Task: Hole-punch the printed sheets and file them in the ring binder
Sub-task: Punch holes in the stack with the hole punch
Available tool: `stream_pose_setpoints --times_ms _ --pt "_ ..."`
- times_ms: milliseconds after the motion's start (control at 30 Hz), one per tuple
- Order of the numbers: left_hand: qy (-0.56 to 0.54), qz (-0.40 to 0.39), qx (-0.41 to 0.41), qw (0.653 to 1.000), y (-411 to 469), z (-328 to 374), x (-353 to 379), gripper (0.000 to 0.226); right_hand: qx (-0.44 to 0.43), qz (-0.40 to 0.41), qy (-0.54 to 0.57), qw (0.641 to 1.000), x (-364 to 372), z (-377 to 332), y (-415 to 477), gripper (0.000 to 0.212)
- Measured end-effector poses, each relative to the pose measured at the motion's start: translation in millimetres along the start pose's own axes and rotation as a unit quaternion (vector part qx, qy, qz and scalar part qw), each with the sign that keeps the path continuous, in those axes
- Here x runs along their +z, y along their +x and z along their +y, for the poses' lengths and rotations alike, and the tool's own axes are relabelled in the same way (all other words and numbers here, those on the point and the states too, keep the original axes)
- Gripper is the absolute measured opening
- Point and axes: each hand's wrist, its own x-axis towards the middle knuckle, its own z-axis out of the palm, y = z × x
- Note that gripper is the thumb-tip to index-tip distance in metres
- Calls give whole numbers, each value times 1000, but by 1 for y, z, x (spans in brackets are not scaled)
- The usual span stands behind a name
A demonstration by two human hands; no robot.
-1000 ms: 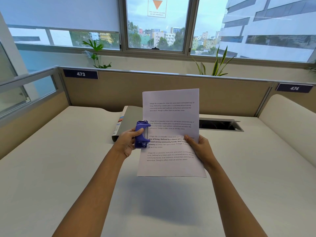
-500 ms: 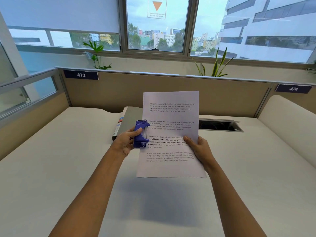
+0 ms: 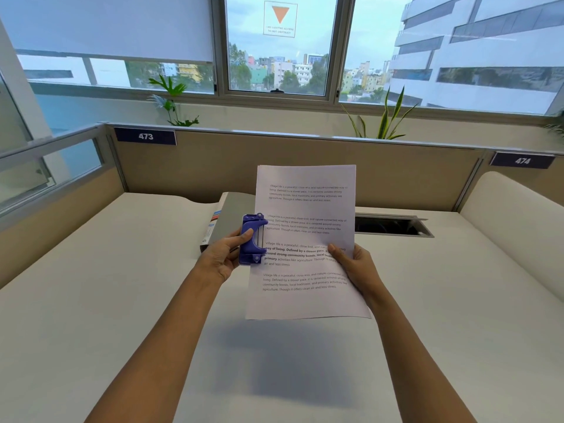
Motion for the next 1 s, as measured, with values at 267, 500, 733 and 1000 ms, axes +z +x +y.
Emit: stream_pose_setpoints --times_ms 267,500,733,1000 --pt "47 -28 46 997 -2 6 3 5 -2 -1 17 1000 0 1 2 14" --pt "42 11 59 997 6 17 -21 36 2 16 0 1000 -14 2 3 17" --pt "29 106 49 993 27 14 -62 36 12 17 -6 1000 -18 4 4 19" --pt "34 235 7 971 43 -6 -123 51 15 14 -6 1000 -14 7 3 14"
